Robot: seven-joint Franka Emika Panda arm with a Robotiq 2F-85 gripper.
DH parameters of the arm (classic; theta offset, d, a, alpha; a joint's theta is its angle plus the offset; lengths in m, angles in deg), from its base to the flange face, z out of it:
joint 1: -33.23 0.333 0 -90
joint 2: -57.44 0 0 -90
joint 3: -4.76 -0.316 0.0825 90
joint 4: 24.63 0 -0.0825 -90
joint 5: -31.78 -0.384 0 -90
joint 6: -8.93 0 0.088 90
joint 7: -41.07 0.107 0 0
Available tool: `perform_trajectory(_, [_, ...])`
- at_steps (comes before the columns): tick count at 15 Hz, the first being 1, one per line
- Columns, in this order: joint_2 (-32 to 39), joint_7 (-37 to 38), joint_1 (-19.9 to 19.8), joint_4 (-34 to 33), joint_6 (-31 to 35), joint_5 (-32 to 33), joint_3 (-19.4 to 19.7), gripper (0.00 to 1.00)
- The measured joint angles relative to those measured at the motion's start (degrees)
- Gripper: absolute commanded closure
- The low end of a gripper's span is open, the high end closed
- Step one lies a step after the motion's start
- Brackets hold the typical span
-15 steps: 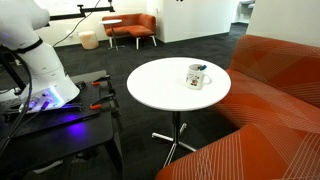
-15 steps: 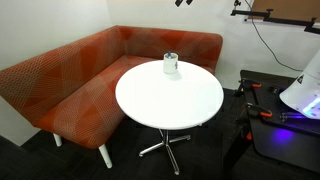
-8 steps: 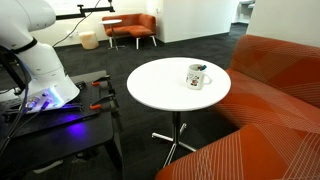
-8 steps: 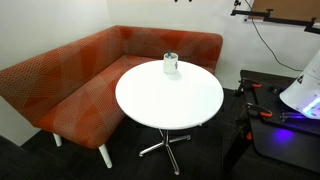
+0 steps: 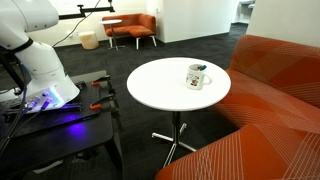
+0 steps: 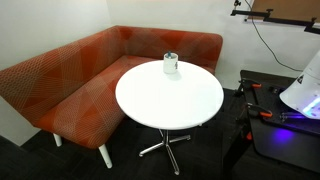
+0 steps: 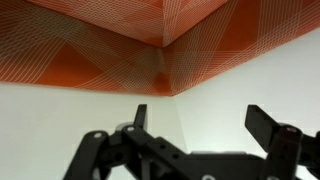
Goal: Put the marker on the table
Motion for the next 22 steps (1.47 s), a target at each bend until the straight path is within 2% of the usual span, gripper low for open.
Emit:
perform_trajectory(7, [0.21, 0.28, 0.1, 0.14, 0.0, -0.19, 0.11, 0.0])
perform_trajectory(16, [1.25, 16.88, -0.68, 2.43, -3.74, 3.81, -2.6, 0.0])
perform_trajectory(22, [5.05, 19.73, -0.59, 3.49, -9.85, 3.76, -4.52, 0.0])
